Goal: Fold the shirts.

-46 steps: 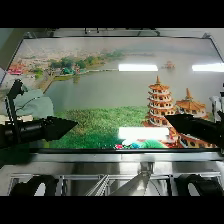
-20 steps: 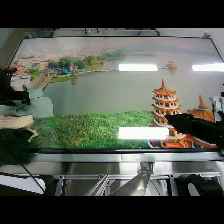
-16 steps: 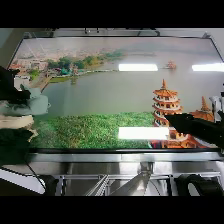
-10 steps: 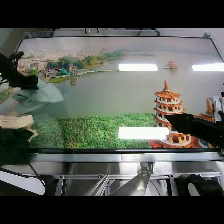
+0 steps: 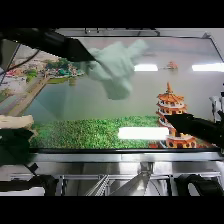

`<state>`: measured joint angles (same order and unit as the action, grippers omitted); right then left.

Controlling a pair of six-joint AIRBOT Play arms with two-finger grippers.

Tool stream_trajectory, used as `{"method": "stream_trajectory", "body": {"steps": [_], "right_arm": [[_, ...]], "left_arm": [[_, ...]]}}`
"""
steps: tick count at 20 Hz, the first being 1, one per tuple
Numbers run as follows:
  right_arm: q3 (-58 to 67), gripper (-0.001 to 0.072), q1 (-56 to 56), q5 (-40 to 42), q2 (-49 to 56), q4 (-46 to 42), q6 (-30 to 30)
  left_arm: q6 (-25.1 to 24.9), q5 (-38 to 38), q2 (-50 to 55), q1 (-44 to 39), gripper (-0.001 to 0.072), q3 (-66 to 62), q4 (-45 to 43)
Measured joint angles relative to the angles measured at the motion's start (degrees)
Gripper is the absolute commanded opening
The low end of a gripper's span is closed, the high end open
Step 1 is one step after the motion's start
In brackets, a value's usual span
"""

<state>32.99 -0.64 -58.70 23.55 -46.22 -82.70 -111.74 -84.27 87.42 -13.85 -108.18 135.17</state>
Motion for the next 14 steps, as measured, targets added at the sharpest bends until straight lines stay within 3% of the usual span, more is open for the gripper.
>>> {"method": "stream_trajectory", "body": {"steps": [6, 7, 9, 10, 11, 12, 14], "right_arm": [[0.00, 0.0021, 0.00, -0.11, 0.02, 0.00, 0.00], [0.00, 0.0021, 0.00, -0.13, 0.00, 0.00, 0.00], [0.00, 0.0029, 0.00, -0.17, 0.02, 0.00, 0.00], [0.00, 0.0134, 0.00, -0.15, 0.00, 0.00, 0.00], [0.00, 0.0429, 0.00, -0.15, 0.02, 0.00, 0.00], [0.00, 0.0504, 0.00, -0.17, 0.02, 0.00, 0.00], [0.00, 0.0505, 0.09, -0.26, 0.20, -0.09, -0.02]], "left_arm": [[-0.24, 6.67, 1.64, -12.02, 0.0019, 12.79, -2.97], [-0.24, 7.93, 2.51, -13.05, 0.0121, 15.10, -2.97], [-0.37, 8.85, 4.42, -14.25, 0.0718, 18.93, -3.19], [-0.31, 8.68, 5.18, -14.43, 0.0719, 20.22, -3.28], [-0.20, 7.87, 5.73, -14.36, 0.0719, 21.09, -3.26], [-0.11, 6.34, 6.12, -13.99, 0.0718, 21.53, -3.23], [0.90, 2.69, 6.01, -12.57, 0.0718, 21.84, -3.15]]}}
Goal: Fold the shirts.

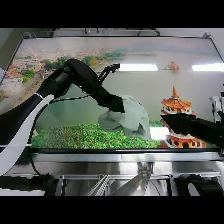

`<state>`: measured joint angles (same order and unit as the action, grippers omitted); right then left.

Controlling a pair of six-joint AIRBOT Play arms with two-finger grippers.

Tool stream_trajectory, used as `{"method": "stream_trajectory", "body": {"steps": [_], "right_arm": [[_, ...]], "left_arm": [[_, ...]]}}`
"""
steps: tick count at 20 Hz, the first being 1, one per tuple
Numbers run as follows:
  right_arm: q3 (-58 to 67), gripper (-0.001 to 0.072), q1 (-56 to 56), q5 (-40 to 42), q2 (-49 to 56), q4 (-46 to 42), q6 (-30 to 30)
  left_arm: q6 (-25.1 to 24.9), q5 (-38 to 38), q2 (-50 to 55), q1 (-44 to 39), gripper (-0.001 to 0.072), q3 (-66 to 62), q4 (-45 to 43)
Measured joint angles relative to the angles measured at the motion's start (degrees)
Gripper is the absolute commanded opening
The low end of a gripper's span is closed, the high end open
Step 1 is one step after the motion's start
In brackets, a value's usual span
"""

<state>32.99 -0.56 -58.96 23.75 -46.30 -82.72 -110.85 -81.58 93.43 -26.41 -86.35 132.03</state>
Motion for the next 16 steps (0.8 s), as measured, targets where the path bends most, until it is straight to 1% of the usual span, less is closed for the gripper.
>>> {"method": "stream_trajectory", "body": {"steps": [3, 5, 6, 7, 8, 10, 12, 14, 16], "right_arm": [[0.00, 0.0504, 1.53, -1.03, 2.51, -1.66, -0.87], [0.00, 0.0503, 3.65, -2.93, 6.88, -2.73, -1.05], [0.00, 0.0500, 4.72, -3.85, 10.05, -3.08, -0.22], [0.00, 0.0438, 5.51, -4.61, 13.33, -3.28, 0.63], [0.00, 0.0391, 6.08, -4.96, 16.83, -3.41, 1.70], [0.00, 0.0380, 6.78, -5.33, 24.48, -2.93, 4.52], [0.02, 0.0379, 7.13, -4.76, 31.80, -0.44, 7.91], [0.02, 0.0367, 7.30, -2.67, 38.58, 3.69, 11.52], [0.02, 0.0367, 7.30, -0.81, 44.11, 7.72, 14.49]], "left_arm": [[0.92, -4.48, -3.89, 3.48, 0.0718, 3.82, 0.00], [1.36, -4.92, -8.33, 6.45, 0.0718, 9.79, -0.02], [1.44, -4.02, -10.64, 7.91, 0.0718, 13.42, -0.07], [1.57, -2.36, -12.92, 9.38, 0.0717, 17.57, -0.07], [1.62, -0.52, -14.67, 10.51, 0.0717, 21.31, -0.07], [1.70, 2.82, -17.00, 12.17, 0.0717, 28.11, 0.07], [0.22, 6.36, -17.66, 13.03, 0.0702, 32.94, 1.99], [-1.55, 9.70, -16.17, 13.25, 0.0700, 35.21, 4.57], [-2.58, 11.39, -13.11, 12.74, 0.0700, 35.08, 6.10]]}}
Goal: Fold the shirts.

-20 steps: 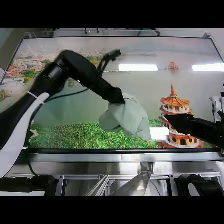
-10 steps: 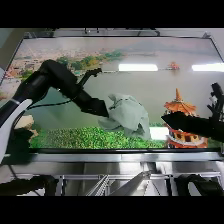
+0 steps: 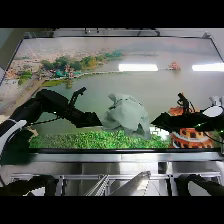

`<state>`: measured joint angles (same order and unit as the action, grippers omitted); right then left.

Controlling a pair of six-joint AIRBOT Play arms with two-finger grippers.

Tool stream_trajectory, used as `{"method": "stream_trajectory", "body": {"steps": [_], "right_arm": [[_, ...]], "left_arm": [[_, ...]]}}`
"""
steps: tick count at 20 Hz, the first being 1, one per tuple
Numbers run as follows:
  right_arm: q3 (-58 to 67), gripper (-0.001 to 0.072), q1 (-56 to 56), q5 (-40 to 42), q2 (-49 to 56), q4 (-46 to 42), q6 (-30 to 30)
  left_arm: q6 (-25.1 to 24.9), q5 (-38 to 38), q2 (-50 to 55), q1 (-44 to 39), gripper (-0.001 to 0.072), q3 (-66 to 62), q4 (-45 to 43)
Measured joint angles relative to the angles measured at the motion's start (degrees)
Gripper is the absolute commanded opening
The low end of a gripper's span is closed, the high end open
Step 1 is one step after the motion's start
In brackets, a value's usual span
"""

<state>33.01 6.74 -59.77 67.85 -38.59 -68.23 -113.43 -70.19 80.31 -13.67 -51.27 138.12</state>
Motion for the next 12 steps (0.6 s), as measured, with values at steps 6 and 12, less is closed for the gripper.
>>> {"method": "stream_trajectory", "body": {"steps": [6, 12], "right_arm": [[0.31, 0.0366, -3.04, 5.46, 10.25, 7.30, 4.87], [1.51, 0.0019, -5.99, 8.44, 13.09, 9.64, 7.67]], "left_arm": [[-1.09, 1.31, 11.54, -4.55, 0.0526, -7.72, 1.70], [-1.09, -2.21, 16.90, -7.28, 0.0010, -15.72, 1.88]]}}
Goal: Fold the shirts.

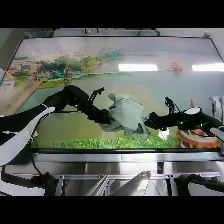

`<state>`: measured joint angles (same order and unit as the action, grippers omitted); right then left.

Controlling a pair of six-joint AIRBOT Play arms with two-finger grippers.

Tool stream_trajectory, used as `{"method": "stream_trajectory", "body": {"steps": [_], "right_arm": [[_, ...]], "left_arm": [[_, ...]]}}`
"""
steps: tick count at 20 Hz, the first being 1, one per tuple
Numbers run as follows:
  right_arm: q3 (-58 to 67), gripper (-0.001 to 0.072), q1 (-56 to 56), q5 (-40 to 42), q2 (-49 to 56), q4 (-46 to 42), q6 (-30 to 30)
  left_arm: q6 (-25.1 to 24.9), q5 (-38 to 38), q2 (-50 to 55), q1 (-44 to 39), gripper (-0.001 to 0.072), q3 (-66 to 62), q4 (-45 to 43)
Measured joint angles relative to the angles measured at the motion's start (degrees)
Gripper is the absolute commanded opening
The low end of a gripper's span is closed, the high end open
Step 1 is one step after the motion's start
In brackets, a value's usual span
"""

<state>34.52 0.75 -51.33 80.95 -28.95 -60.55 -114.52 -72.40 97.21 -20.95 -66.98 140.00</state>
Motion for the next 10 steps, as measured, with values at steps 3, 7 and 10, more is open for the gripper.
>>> {"method": "stream_trajectory", "body": {"steps": [3, 7, 10], "right_arm": [[1.51, 0.0018, 0.26, -1.70, -1.92, 0.94, 2.21], [4.46, 0.0018, 3.41, -5.11, -11.65, 1.68, 3.23], [8.24, 0.0017, 6.14, -7.28, -22.18, 2.05, 2.80]], "left_arm": [[0.04, -3.30, -0.94, 0.42, 0.0010, -4.22, 0.04], [0.50, -5.22, -7.45, 2.60, 0.0011, -8.46, 0.20], [1.18, -5.03, -12.66, 4.00, 0.0124, -9.49, 0.15]]}}
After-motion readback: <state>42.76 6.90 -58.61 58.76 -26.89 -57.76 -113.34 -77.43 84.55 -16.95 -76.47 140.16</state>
